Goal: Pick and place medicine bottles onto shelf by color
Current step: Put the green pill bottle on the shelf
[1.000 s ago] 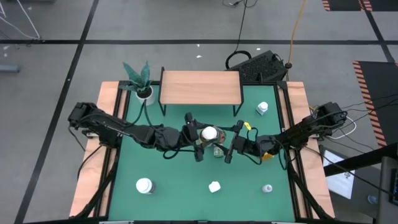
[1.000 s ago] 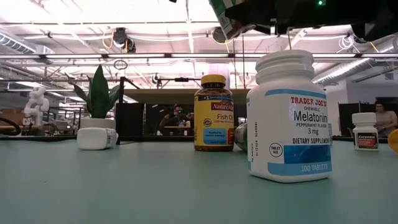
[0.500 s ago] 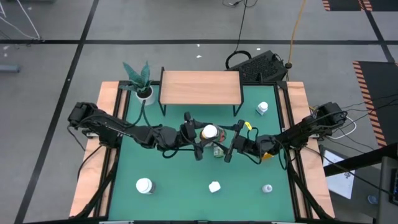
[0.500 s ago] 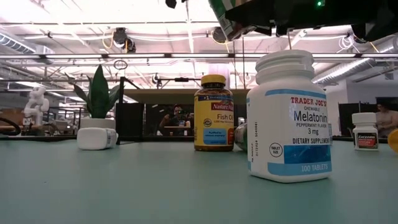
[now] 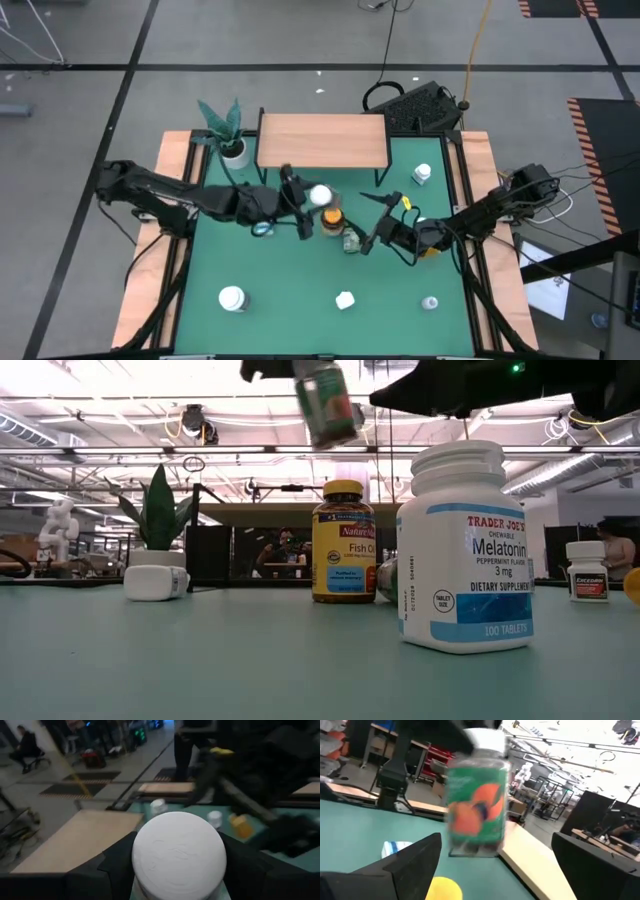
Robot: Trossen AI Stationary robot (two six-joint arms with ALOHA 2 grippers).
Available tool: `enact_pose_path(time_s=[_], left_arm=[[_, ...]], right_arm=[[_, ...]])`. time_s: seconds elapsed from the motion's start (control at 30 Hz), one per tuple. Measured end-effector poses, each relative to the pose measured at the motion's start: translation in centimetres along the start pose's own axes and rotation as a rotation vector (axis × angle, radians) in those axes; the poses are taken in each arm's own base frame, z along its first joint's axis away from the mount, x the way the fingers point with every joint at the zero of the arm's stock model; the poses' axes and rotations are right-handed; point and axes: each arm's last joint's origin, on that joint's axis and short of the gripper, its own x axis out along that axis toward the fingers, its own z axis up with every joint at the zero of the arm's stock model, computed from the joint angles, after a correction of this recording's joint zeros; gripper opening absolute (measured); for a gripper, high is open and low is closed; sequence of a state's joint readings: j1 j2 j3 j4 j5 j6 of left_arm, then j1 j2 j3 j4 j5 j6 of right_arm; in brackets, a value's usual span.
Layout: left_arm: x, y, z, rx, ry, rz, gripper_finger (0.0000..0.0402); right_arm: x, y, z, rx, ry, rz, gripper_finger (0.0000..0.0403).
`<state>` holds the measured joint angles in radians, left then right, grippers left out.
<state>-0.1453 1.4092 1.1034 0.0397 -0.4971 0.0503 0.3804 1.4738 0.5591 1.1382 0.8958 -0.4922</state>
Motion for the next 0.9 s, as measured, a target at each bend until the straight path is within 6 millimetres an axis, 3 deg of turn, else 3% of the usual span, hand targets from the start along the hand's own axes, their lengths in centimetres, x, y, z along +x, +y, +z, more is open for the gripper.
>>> enact_pose_path(time_s=[0.27, 0.53, 0.77, 0.9], left_arm=[[-1.3, 5.5, 0.7, 0.134, 0.055, 0.050, 0.0240], [-1.4, 13.5, 3.0, 0.159, 0.269, 0.119, 0.0240], [-1.2, 19.5, 1.8, 0.208, 0.338, 0.134, 0.0241], [-0.6, 22.6, 0.0, 0.163, 0.379, 0.121, 0.0241]], right_arm=[[-0.3, 0.4, 0.1, 0.093, -0.016, 0.053, 0.0375], [0.1, 0.5, -0.2, 0.188, -0.034, 0.156, 0.0375], [0.1, 0.6, -0.5, 0.169, -0.006, 0.166, 0.0375], [0.2, 0.6, -0.6, 0.167, -0.004, 0.164, 0.0375]])
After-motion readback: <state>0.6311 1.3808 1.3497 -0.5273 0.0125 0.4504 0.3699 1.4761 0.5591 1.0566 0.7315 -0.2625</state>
